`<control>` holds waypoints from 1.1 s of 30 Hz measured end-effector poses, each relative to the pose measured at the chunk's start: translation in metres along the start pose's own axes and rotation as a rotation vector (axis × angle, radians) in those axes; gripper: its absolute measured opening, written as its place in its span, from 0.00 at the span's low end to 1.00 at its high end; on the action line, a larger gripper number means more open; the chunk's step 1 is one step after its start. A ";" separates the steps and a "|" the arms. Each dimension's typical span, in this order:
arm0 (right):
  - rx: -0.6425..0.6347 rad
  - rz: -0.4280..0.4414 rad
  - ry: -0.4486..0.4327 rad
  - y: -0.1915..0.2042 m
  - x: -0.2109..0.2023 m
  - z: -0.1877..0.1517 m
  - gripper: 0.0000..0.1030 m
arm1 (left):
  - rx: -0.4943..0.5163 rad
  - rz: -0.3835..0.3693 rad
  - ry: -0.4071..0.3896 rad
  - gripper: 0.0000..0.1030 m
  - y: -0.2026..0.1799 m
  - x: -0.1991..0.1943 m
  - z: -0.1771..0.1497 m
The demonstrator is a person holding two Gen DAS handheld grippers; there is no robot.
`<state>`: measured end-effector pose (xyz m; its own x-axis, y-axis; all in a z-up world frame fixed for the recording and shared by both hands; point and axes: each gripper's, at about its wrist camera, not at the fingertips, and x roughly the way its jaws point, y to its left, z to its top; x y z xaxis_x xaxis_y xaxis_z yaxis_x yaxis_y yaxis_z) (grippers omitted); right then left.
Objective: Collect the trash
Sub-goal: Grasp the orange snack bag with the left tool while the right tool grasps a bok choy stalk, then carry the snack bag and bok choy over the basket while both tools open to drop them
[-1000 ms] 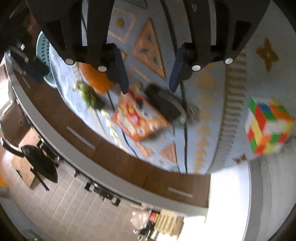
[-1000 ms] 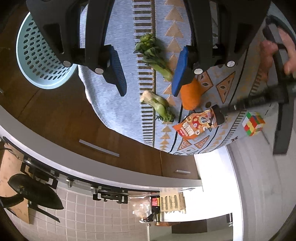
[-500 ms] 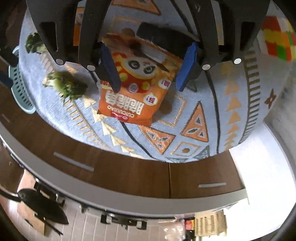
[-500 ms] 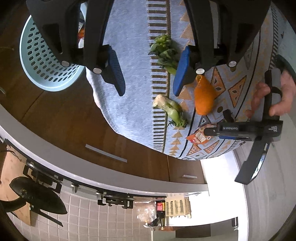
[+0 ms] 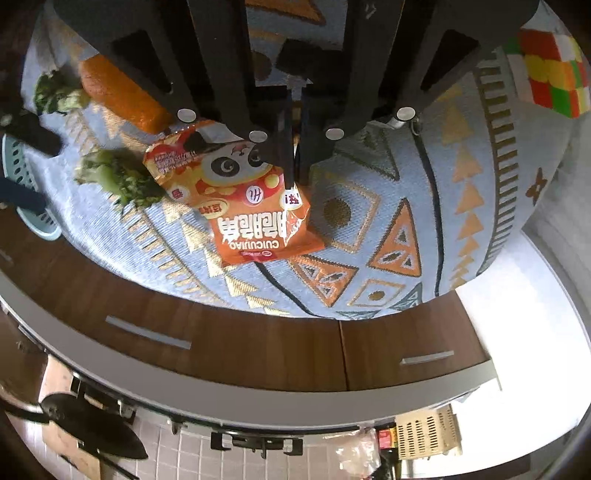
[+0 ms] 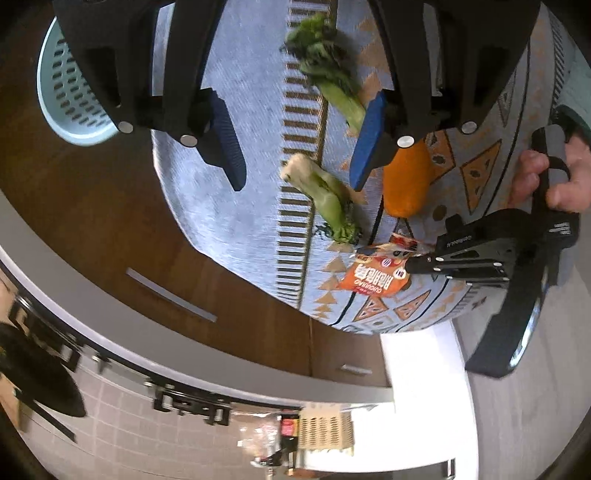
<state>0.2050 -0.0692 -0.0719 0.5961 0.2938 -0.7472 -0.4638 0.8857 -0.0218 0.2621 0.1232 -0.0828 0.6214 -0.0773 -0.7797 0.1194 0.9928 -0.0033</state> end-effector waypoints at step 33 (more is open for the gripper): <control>0.132 -0.121 -0.203 -0.044 -0.121 -0.026 0.33 | -0.026 -0.281 -0.334 0.00 -0.060 -0.149 -0.017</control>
<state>0.1361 -0.1532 0.0025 0.7676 0.2372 -0.5954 -0.2996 0.9540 -0.0061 0.1491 0.0768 0.0232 0.7844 -0.3657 -0.5009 0.3026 0.9307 -0.2056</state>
